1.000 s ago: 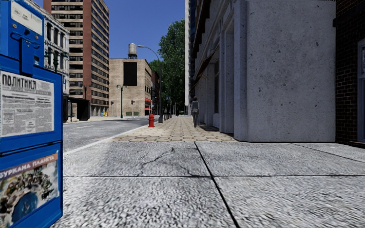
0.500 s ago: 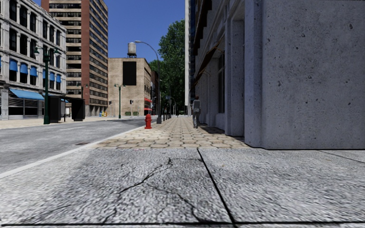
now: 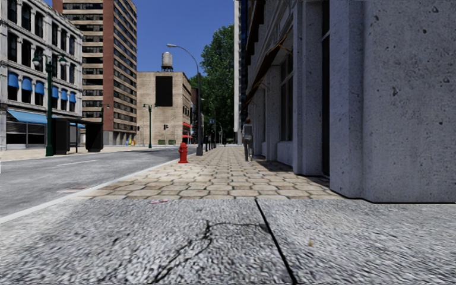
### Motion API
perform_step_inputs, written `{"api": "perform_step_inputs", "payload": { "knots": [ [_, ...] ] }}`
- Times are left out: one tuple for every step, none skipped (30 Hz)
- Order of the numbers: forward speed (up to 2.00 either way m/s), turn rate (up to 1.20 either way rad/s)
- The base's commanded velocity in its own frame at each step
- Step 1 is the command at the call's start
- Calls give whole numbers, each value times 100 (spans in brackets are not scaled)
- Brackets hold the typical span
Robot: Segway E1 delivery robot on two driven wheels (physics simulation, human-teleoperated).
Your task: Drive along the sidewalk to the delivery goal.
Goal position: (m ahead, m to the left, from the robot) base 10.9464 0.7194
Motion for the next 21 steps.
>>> {"api": "perform_step_inputs", "payload": {
  "knots": [
    [199,0],
    [199,0],
    [199,0],
    [199,0],
    [199,0],
    [199,0],
    [200,0],
    [200,0],
    [200,0],
    [200,0],
    [200,0],
    [200,0],
    [200,0],
    [200,0],
    [200,0],
    [200,0],
    [200,0],
    [200,0],
    [200,0],
    [200,0],
    [200,0]
  ]
}}
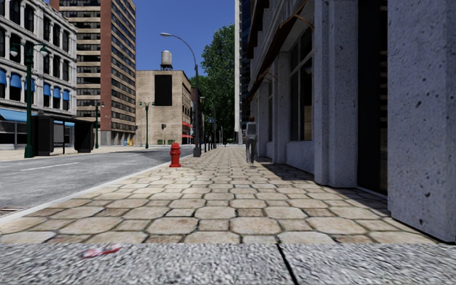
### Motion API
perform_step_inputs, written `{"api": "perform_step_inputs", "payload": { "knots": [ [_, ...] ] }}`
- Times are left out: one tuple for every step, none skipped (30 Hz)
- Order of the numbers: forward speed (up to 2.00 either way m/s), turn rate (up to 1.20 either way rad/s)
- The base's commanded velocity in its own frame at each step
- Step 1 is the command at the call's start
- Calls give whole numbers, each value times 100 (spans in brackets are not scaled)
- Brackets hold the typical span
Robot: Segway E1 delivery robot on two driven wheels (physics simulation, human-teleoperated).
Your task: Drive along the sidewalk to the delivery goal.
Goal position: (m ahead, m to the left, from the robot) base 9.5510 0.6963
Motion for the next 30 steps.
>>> {"api": "perform_step_inputs", "payload": {
  "knots": [
    [200,0],
    [200,0],
    [200,0],
    [200,0],
    [200,0],
    [200,0],
    [200,0],
    [200,0],
    [200,0],
    [200,0],
    [200,0],
    [200,0],
    [200,0],
    [200,0],
    [200,0],
    [200,0],
    [200,0],
    [200,0],
    [200,0],
    [200,0],
    [200,0],
    [200,0],
    [200,0],
    [200,0],
    [200,0],
    [200,0],
    [200,0],
    [200,0],
    [200,0],
    [200,0]
  ]
}}
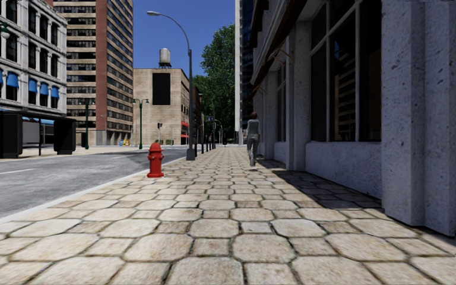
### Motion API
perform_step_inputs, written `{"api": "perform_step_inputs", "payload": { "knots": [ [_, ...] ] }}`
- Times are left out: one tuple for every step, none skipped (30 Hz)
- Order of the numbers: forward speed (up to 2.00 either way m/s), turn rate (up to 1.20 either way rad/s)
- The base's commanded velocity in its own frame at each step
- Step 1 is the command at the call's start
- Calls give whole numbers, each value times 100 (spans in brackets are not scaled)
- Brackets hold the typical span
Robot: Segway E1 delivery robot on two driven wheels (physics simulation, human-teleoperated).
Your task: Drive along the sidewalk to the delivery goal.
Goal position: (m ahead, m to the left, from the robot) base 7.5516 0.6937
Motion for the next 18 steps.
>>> {"api": "perform_step_inputs", "payload": {
  "knots": [
    [200,0],
    [200,0],
    [200,0],
    [200,0],
    [200,0],
    [200,0],
    [200,0],
    [200,0],
    [200,0],
    [200,0],
    [200,0],
    [200,0],
    [200,0],
    [200,0],
    [200,0],
    [200,0],
    [200,0],
    [200,0]
  ]
}}
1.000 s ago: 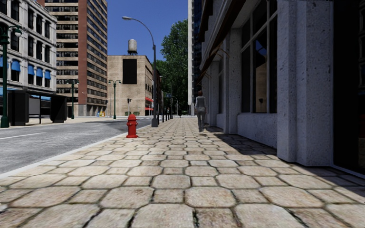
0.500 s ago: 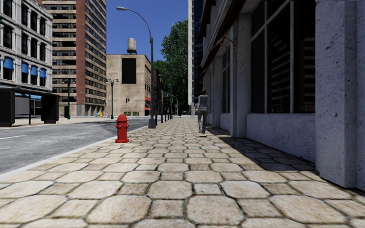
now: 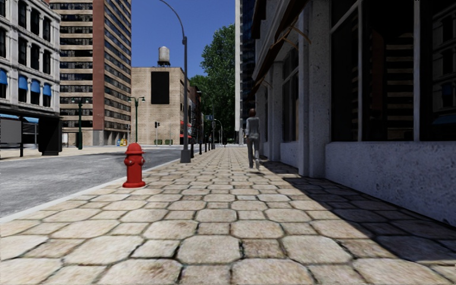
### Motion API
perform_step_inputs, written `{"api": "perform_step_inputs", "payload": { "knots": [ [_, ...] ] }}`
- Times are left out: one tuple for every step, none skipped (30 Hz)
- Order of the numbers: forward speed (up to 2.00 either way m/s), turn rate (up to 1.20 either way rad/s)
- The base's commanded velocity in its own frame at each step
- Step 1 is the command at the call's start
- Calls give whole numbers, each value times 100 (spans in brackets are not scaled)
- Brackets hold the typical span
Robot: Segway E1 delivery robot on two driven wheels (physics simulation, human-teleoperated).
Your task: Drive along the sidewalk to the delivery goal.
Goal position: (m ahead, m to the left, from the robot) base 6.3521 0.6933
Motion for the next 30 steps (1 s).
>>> {"api": "perform_step_inputs", "payload": {
  "knots": [
    [200,0],
    [200,0],
    [200,0],
    [200,0],
    [200,0],
    [200,0],
    [200,0],
    [200,0],
    [200,0],
    [200,0],
    [200,0],
    [200,0],
    [200,0],
    [200,0],
    [200,0],
    [200,0],
    [200,0],
    [200,0],
    [200,0],
    [200,0],
    [200,0],
    [200,0],
    [200,0],
    [200,0],
    [200,0],
    [200,0],
    [200,0],
    [200,0],
    [200,0],
    [200,0]
  ]
}}
